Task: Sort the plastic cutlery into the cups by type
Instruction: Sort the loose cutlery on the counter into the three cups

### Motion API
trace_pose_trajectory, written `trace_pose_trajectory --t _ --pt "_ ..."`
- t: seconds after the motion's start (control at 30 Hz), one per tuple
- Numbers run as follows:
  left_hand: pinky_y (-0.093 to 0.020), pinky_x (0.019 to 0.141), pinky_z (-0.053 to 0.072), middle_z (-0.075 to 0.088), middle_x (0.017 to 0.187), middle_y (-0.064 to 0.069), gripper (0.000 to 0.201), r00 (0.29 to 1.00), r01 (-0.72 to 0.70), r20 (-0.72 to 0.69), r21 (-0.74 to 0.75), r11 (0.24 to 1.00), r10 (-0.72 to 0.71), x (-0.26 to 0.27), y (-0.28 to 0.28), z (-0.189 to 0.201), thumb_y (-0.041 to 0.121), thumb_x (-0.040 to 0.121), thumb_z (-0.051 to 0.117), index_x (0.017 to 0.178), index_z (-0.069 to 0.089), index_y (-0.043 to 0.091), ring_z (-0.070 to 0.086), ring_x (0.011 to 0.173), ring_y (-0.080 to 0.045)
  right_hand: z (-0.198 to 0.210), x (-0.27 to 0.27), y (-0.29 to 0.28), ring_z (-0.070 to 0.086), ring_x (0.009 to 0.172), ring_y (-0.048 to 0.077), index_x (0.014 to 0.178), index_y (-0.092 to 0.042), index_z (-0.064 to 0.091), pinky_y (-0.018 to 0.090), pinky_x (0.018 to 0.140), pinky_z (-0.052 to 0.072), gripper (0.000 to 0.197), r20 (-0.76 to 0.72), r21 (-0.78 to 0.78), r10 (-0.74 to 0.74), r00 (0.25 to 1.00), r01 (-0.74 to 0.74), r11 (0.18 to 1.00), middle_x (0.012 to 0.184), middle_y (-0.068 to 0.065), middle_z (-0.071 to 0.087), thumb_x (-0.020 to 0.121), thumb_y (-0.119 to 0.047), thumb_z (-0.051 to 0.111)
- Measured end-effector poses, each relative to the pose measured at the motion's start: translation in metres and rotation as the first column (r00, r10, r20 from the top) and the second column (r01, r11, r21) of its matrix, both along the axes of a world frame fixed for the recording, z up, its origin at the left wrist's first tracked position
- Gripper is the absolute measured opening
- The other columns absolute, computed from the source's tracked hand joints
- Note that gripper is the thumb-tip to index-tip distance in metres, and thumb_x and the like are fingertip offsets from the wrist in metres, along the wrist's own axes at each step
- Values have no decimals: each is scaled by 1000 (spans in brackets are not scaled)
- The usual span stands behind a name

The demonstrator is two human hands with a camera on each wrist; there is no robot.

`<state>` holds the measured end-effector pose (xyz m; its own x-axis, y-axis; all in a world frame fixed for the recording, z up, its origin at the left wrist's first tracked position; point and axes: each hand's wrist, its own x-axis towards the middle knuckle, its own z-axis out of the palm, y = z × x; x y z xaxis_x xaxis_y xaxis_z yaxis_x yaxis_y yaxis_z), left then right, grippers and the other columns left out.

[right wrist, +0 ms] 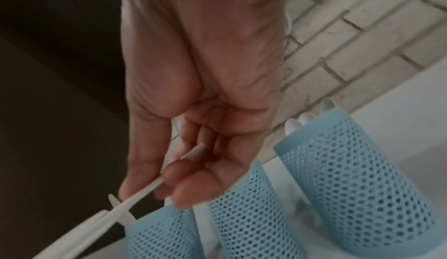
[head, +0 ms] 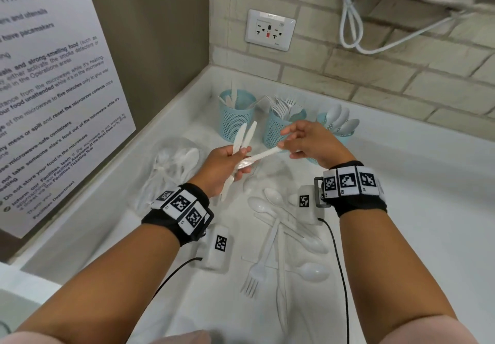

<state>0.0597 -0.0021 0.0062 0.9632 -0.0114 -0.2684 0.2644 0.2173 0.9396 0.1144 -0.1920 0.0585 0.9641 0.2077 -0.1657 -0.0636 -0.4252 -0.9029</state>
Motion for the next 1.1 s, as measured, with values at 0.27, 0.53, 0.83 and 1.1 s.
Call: trace_pose_trajectory --t 0.27,0.53,0.83,1.1 --pt "-17 44 43 64 75 -7 19 999 26 29 112 993 -29 1 -11 -2 17 98 47 108 60 7 58 47 -6 -1 -10 8 60 66 -1 85 -23 68 13 70 39 11 -155 -551 349 924 -374 746 74 -9 68 91 -25 59" --pt "-24 67 58 67 95 -6 17 997 52 -52 -175 983 -62 1 2 -6 11 96 50 109 60 9 69 76 -17 -14 -8 5 41 54 11 96 -11 48 22 49 38 5 -179 -23 -44 983 40 999 71 4 47 98 -12 43" --pt "-20 60 57 74 79 3 11 980 169 -83 -148 974 -183 -1 -4 2 15 92 57 97 65 12 71 68 -9 -20 -5 35 36 44 2 84 -15 57 15 39 29 10 -101 273 -6 995 33 961 64 -4 43 94 -18 56" --pt "-16 60 55 67 92 -12 15 996 -73 -68 -243 967 58 5 14 -1 3 90 57 104 62 -1 71 67 -12 -25 1 18 35 52 8 79 -10 52 14 36 29 15 -256 330 -257 932 334 883 68 2 47 94 -7 53"
